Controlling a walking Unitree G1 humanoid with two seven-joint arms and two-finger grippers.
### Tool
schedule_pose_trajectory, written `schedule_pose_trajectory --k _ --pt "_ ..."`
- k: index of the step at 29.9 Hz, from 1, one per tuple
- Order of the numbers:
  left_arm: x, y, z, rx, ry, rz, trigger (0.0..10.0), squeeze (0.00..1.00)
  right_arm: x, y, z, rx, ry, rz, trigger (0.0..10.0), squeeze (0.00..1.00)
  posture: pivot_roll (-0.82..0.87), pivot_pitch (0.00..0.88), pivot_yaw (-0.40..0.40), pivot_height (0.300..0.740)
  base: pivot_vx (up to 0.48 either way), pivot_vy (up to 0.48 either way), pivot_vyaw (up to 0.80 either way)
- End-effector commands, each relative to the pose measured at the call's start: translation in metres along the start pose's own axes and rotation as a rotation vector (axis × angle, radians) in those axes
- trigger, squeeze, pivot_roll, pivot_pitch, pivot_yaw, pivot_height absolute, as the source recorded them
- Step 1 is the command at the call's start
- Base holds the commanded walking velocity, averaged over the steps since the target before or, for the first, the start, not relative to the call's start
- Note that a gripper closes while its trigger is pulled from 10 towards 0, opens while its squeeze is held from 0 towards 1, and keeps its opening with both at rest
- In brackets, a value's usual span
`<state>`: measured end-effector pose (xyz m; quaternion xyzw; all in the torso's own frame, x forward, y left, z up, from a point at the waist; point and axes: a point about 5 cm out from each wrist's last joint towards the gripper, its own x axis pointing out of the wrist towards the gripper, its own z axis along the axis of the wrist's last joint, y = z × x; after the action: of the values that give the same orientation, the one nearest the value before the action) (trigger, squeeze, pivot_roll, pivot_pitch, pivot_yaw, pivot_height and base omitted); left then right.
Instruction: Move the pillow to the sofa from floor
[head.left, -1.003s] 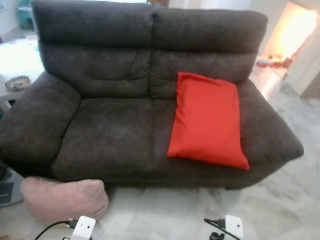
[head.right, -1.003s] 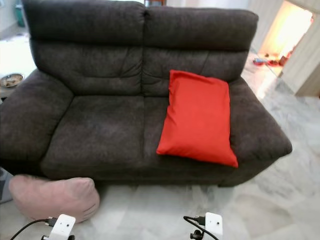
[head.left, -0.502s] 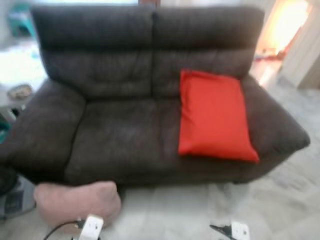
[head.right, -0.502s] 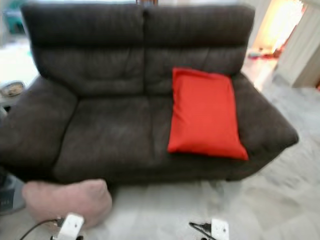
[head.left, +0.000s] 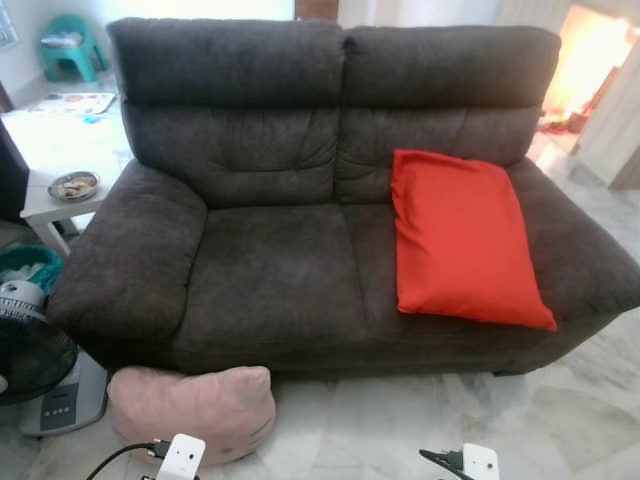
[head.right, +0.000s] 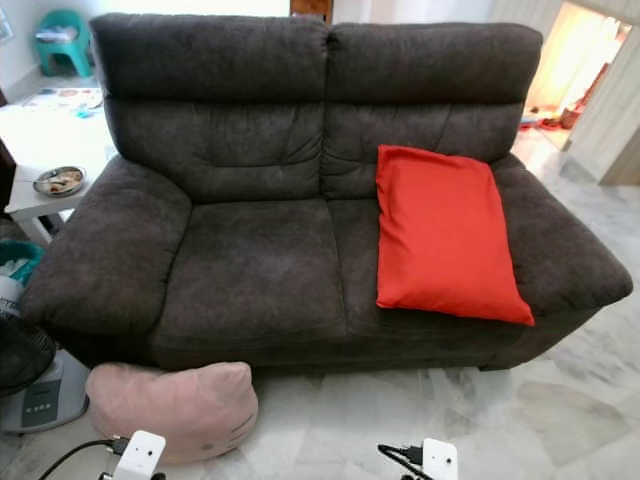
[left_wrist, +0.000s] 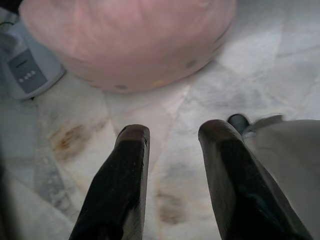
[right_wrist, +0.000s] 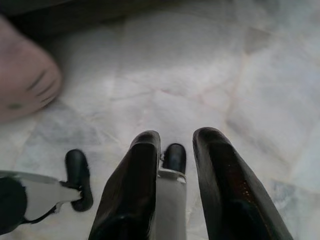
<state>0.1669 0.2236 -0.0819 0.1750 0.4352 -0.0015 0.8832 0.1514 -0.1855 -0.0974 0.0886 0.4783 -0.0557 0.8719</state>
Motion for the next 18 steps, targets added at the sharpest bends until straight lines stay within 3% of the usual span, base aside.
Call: schedule_pose_trajectory --k 1,10,18 --pt "0.0000 -0.0020 -0.0004 -0.007 0.005 -0.005 10.0 0.00 -0.0004 -0.0046 0.0031 -0.018 -0.016 -0.008 10.0 0.00 0.14 0.004 -0.067 0.740 0.000 0.368 0.00" --pt "0.0002 -0.0016 -0.0005 -0.010 0.010 -0.004 10.0 0.00 -0.0003 -0.0039 0.0035 -0.023 -0.014 0.003 10.0 0.00 0.14 0.017 -0.068 0.740 0.000 0.368 0.80" --pt "0.0004 -0.0019 0.0002 -0.014 0.009 -0.004 10.0 0.00 -0.0002 -0.0039 0.0032 -0.020 -0.008 0.007 10.0 0.00 0.15 0.024 -0.072 0.740 0.000 0.369 0.00"
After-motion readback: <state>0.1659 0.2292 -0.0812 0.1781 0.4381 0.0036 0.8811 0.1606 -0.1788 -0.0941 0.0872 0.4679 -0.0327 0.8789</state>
